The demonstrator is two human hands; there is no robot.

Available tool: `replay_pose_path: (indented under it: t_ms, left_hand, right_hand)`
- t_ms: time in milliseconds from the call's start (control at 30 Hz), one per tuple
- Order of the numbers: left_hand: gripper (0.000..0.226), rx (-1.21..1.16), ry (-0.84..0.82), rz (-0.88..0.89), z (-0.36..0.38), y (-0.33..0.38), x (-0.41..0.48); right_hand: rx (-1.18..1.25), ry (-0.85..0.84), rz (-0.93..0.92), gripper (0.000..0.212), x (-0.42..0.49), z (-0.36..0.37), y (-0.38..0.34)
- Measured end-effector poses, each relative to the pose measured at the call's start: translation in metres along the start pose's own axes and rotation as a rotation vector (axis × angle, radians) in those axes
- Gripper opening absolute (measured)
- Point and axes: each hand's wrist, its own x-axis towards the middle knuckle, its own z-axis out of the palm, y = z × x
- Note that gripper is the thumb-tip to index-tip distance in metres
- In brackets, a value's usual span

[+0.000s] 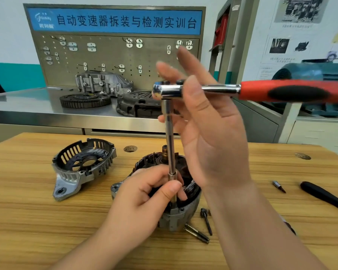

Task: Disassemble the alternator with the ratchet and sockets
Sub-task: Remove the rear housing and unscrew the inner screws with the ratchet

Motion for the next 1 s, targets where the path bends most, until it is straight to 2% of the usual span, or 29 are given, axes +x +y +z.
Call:
replay_pose_path:
  t_ms: [67,133,267,367,500,600,667,767,867,933,1000]
  left_hand:
    - [0.026,0.000,0.019,-0.015,0.0008,-0.0002,0.0008]
    - [0.026,0.006,0.025,-0.017,0.0011,0.0000,0.0014]
    - [0.025,0.019,0.000,0.003,0.0004,0.0016,0.0004]
    - [0.023,0.050,-0.008,0.033,-0.0001,0.0025,0.0002]
    - [0.024,0.051,0.007,0.007,-0.0006,0.0009,0.0007]
    - [0.022,0.053,0.027,-0.019,-0.0006,0.0008,0.0007]
    - [0.023,0.047,0.022,-0.022,-0.0005,0.0006,0.0004]
    - [0.028,0.064,0.013,-0.001,0.0000,0.0008,-0.0003]
    - [0.024,0.099,0.011,0.027,0.0006,0.0019,-0.0002]
    - [0.026,0.087,0.002,0.016,0.0000,0.0012,-0.0007]
    - [0.028,0.066,0.001,-0.003,-0.0009,0.0005,-0.0015]
  right_hand:
    - [-0.078,-0.040,-0.104,0.027,0.0006,0.0019,-0.0013]
    - [-0.079,-0.042,-0.104,0.028,0.0009,0.0014,0.0001]
    - [0.118,0.015,0.103,0.036,-0.0010,-0.0018,0.0017]
    - [0.155,0.043,0.202,0.045,-0.0008,-0.0020,0.0041]
    - [0.004,0.016,0.035,0.024,-0.0002,0.0001,0.0019]
    - [-0.042,-0.031,-0.080,0.027,-0.0004,0.0014,0.0006]
    - [0.004,-0.035,-0.035,0.029,-0.0009,0.0013,0.0024]
    - [0.134,-0.043,0.127,0.034,-0.0017,0.0006,0.0038]
    - [0.194,-0.025,0.257,0.047,-0.0023,-0.0002,0.0052]
    - [0.156,-0.006,0.223,0.040,-0.0029,0.0010,0.0055]
    - [0.051,-0.003,0.104,0.025,-0.0036,0.0039,0.0036]
